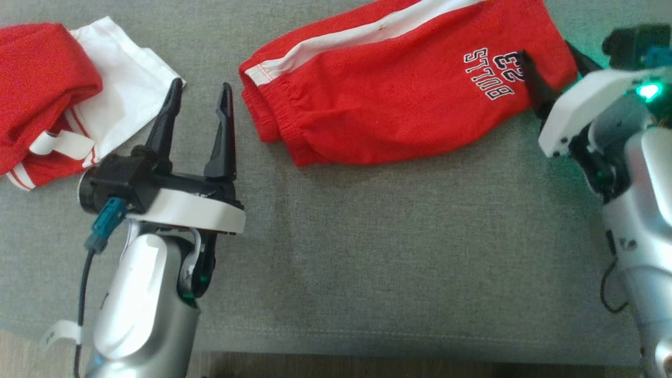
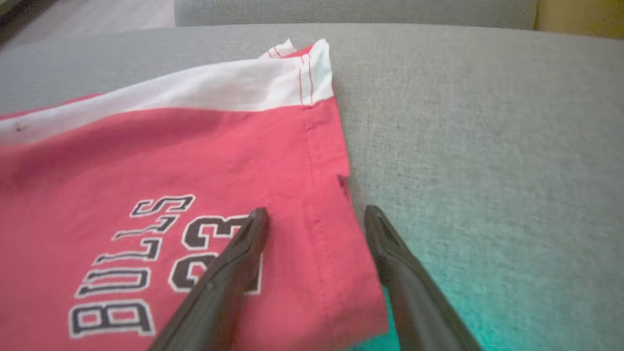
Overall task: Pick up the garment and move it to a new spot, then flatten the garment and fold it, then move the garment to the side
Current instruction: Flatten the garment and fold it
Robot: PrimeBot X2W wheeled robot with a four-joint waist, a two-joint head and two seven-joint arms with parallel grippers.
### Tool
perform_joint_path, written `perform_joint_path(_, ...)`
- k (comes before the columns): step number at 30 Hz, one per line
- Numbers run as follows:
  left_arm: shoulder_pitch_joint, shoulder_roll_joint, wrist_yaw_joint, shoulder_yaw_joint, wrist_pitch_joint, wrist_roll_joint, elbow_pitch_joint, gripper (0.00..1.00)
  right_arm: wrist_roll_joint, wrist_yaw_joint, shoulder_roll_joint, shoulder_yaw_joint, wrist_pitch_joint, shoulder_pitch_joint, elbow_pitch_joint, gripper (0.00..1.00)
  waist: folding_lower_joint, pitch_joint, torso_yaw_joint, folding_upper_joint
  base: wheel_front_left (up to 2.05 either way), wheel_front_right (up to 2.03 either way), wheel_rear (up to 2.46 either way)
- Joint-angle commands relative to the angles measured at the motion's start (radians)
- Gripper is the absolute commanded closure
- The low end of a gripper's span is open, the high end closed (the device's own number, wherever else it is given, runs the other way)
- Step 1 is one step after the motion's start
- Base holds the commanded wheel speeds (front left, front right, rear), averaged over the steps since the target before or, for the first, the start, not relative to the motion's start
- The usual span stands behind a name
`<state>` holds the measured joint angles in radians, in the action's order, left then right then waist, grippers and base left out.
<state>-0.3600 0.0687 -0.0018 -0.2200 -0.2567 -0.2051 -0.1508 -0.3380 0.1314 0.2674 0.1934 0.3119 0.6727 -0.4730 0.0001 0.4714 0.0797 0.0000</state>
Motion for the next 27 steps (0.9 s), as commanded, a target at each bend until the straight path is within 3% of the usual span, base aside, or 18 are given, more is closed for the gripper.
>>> perform_joint_path(1,-0.026,0.009,-0.007,0.023,-0.005,0.006,0.027,0.0,-0.013,-0.001,0.006,0.023,0.027,0.031,0.019,0.0,-0.0001,0.004,0.004,0.0,0.0,0.0,0.0)
perform_joint_path(9,-0.04,-0.001,-0.015,0.025,-0.005,0.018,0.023,0.0,-0.069,-0.001,0.014,0.072,0.19,0.107,-0.056,0.0,-0.0001,0.014,0.016,0.0,0.0,0.0,0.0)
perform_joint_path(10,-0.041,-0.002,-0.015,0.024,-0.005,0.02,0.024,0.0,-0.077,-0.001,0.014,0.075,0.201,0.112,-0.061,0.15,-0.0001,0.015,0.017,0.0,0.0,0.0,0.0)
perform_joint_path(11,-0.042,-0.003,-0.016,0.024,-0.005,0.022,0.025,0.0,-0.083,-0.001,0.013,0.075,0.204,0.116,-0.063,0.68,-0.0001,0.016,0.018,0.0,0.0,0.0,0.0)
perform_joint_path(12,-0.042,-0.004,-0.016,0.024,-0.005,0.023,0.027,0.0,-0.091,-0.001,0.011,0.073,0.21,0.117,-0.069,1.0,-0.0001,0.018,0.018,0.0,0.0,0.0,0.0)
perform_joint_path(19,-0.035,-0.009,-0.017,0.032,-0.005,0.03,0.03,0.0,-0.139,-0.001,-0.003,0.044,0.168,0.06,-0.056,1.0,-0.0001,0.014,0.011,0.0,0.0,0.0,0.0)
perform_joint_path(27,-0.001,-0.009,-0.018,0.048,-0.005,0.043,0.03,0.0,-0.162,-0.001,-0.05,-0.035,0.037,-0.137,0.078,1.0,-0.0001,-0.026,-0.026,0.0,0.0,0.0,0.0)
